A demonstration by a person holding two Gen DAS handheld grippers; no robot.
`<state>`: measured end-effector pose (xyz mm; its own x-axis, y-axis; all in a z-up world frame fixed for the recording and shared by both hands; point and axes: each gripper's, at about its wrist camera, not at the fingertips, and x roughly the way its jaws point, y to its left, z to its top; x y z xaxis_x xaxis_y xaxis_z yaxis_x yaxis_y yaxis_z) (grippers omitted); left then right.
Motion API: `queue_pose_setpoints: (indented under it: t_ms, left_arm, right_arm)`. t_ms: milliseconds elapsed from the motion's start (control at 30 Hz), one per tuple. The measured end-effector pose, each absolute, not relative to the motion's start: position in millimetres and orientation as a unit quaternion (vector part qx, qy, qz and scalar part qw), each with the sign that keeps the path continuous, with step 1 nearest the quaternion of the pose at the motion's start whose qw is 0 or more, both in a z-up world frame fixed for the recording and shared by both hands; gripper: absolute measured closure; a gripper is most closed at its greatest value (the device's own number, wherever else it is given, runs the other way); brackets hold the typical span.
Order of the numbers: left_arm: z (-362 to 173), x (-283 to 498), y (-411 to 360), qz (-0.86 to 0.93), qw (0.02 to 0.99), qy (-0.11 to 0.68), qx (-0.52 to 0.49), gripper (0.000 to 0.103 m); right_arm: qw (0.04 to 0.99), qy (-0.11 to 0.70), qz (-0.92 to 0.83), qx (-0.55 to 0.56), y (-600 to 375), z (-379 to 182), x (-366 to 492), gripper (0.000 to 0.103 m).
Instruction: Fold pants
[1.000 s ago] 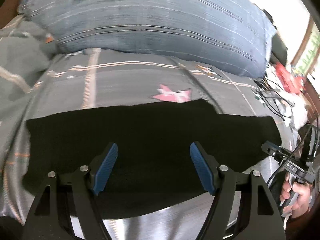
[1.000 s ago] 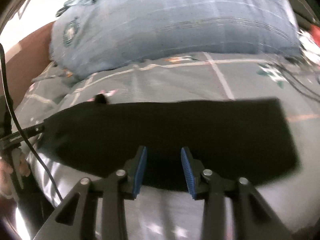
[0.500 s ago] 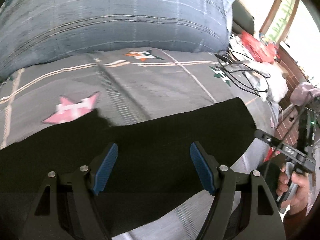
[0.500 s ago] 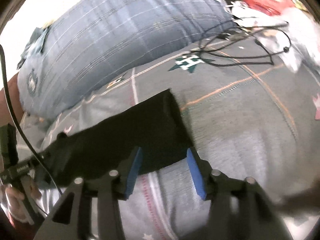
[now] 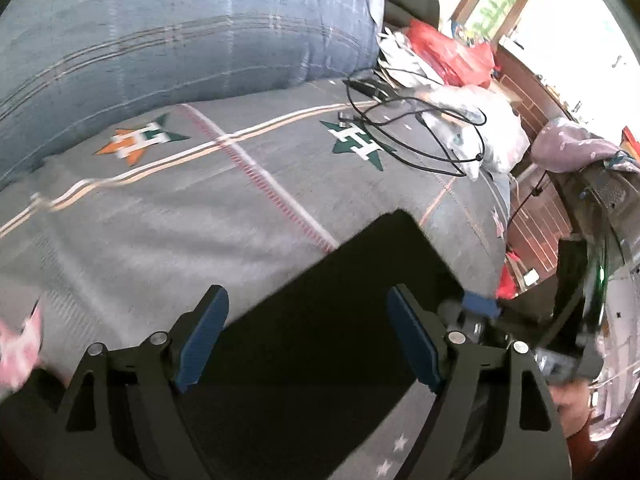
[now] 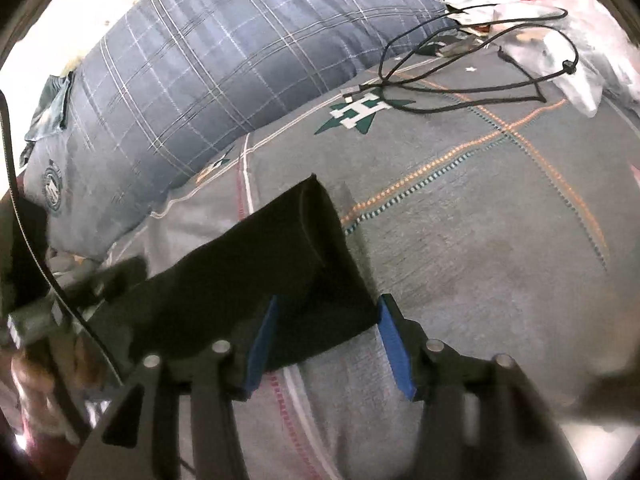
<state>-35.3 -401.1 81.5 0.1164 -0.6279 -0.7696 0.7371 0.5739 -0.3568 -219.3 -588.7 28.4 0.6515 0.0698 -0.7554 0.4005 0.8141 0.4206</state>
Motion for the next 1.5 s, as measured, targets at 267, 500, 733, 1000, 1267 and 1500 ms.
queue_pose_setpoints:
  t_ms: [267, 500, 733, 1000, 1267, 1500]
  left_arm:
    - [76.0, -42.9, -471.9, -0.516, 0.699, 0.478, 0.130, 0.020]
    - [56.8, -54.5, -517.5, -0.566, 0.640, 0.489, 0.175, 0.020]
    - [55.2, -65.1, -527.2, -0.590, 0.638, 0.454, 0.197, 0.071]
    - [96.6, -53.9, -484.5, -0.616, 0.643, 0.441, 0.117, 0.088]
    - [165.2, -30.7, -356.1, -0.584, 0.711, 0.390, 0.027, 0.087]
    - [128.5, -3.2, -214.0, -0.433, 0.793, 0.428, -0.020, 0.078]
  right_arm:
    - [0.853, 0.396, -0.093, 0.328, -591.9, 21.7, -223.2, 0.048]
    - [0.856, 0.378, -0.096, 0.338, -583.9, 18.8, -225.7, 0.040]
    - [0.862, 0.368, -0.084, 0.338, -580.6, 13.6, -211.6, 0.087]
    - [0.890, 0.306, -0.035, 0.335, -572.9, 54.8, -223.0, 0.088]
    - [0.929, 0.276, 0.082, 0.231, -487.9, 129.5, -202.0, 0.088]
    - [0.905, 0.344, 0.196, 0.155, -375.1, 102.3, -143.3, 0.088]
